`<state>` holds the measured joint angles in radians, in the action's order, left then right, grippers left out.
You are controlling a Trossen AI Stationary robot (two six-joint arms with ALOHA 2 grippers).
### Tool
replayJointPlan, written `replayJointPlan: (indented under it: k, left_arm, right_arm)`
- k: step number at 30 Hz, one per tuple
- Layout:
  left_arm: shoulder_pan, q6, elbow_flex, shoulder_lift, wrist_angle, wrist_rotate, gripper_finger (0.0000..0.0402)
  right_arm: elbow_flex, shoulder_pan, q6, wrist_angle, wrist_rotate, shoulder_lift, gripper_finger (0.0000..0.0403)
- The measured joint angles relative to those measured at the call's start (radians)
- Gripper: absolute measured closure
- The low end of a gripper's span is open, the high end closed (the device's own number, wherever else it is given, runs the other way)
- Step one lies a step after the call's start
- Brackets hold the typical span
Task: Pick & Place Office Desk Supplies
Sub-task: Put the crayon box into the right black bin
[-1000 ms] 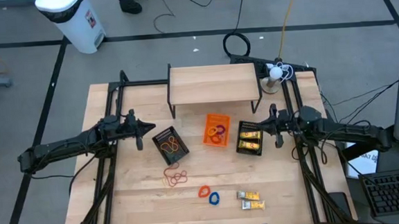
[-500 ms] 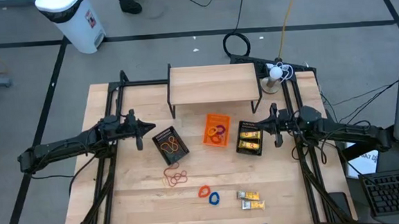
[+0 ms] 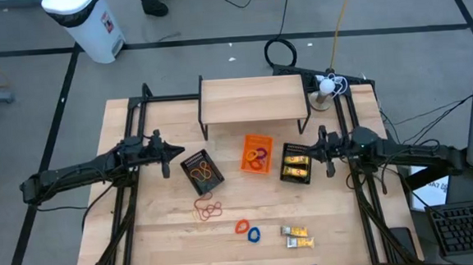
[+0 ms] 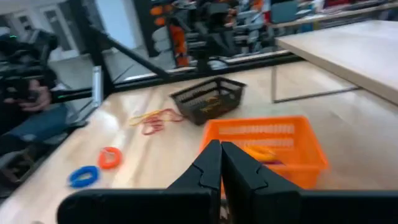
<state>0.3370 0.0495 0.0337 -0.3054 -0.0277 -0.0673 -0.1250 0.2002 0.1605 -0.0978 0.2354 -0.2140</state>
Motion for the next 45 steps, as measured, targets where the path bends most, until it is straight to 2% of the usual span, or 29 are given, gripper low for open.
replayJointPlan:
  k: [6,8,15,21,23,28,33,38,41,45]
  left_arm:
    - [0.0,0.003,0.0,-0.028,0.0,0.0,0.0382]
    - [0.0,0.004,0.0,-0.037,0.0,0.001,0.0382]
    - [-0.001,-0.02,0.0,-0.043,-0.003,0.017,0.0382]
    - [0.0,-0.043,0.0,-0.043,-0.003,0.017,0.0382]
    - [0.0,-0.044,0.0,-0.043,-0.003,0.017,0.0382]
    - [0.0,-0.035,0.0,-0.043,-0.003,0.017,0.0382]
    - [0.0,-0.015,0.0,-0.043,0.0,0.016,0.0382]
    - [0.0,-0.018,0.0,-0.043,0.001,0.017,0.0382]
    - [0.0,-0.018,0.0,-0.043,0.002,0.016,0.0382]
    - [0.0,-0.02,0.0,-0.043,0.005,0.016,0.0382]
  right_arm:
    - [-0.17,-0.117,0.007,0.094,-0.007,-0.192,0.0403]
    - [-0.229,-0.175,0.01,0.124,-0.044,-0.273,0.0403]
    - [-0.442,-0.471,0.078,0.321,-0.288,-0.596,0.0403]
    - [-0.628,-0.737,0.174,0.393,-0.503,-0.855,0.0403]
    - [-0.693,-0.804,0.247,0.41,-0.54,-0.933,0.0401]
    - [-0.846,-0.909,0.508,0.437,-0.519,-1.154,0.0365]
    - [-0.985,-0.979,0.69,0.468,-0.491,-1.348,0.0288]
    - [-1.027,-1.026,0.898,0.469,-0.459,-1.465,0.0211]
    - [-1.026,-1.053,1.031,0.491,-0.439,-1.511,0.019]
    - [-1.026,-1.087,1.133,0.506,-0.439,-1.549,0.0185]
